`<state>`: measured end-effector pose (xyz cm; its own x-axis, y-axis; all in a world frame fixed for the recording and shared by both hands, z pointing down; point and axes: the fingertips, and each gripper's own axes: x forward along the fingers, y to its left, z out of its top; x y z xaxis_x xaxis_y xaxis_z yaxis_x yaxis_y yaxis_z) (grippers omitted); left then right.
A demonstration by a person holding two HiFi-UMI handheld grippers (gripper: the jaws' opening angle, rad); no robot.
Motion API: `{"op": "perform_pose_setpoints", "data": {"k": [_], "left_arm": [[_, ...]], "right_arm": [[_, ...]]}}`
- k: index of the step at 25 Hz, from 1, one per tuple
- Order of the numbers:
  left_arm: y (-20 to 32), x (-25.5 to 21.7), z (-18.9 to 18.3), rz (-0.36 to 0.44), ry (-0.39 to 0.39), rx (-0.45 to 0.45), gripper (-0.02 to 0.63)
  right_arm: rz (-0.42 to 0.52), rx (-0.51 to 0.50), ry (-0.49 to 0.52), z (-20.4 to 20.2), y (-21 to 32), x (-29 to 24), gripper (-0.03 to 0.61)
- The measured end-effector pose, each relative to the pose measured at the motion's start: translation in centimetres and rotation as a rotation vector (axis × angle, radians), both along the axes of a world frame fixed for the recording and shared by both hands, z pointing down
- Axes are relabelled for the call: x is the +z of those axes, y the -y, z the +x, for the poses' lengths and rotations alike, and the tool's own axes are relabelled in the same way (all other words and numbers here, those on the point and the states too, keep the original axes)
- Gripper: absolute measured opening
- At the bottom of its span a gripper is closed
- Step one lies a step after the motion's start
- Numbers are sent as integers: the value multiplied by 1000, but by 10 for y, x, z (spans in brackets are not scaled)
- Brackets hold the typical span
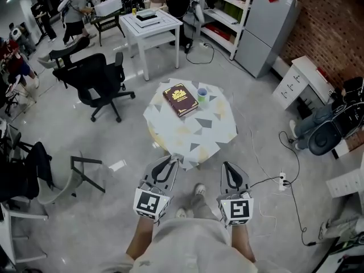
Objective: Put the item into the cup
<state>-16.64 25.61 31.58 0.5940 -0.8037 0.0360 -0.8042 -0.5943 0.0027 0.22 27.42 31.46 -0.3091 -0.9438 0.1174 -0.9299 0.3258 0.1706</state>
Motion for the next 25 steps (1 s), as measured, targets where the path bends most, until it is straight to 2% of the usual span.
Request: {"op": "perform_pose_setpoints", "data": {"k": [10, 25], "left_arm": [[47, 1, 15, 2, 27, -32, 64], [126, -7, 63, 2, 59, -72, 64]], "right_arm": [[-7, -36, 21, 15, 53, 6, 8], [-15, -81, 63, 60, 140, 5, 8]]}}
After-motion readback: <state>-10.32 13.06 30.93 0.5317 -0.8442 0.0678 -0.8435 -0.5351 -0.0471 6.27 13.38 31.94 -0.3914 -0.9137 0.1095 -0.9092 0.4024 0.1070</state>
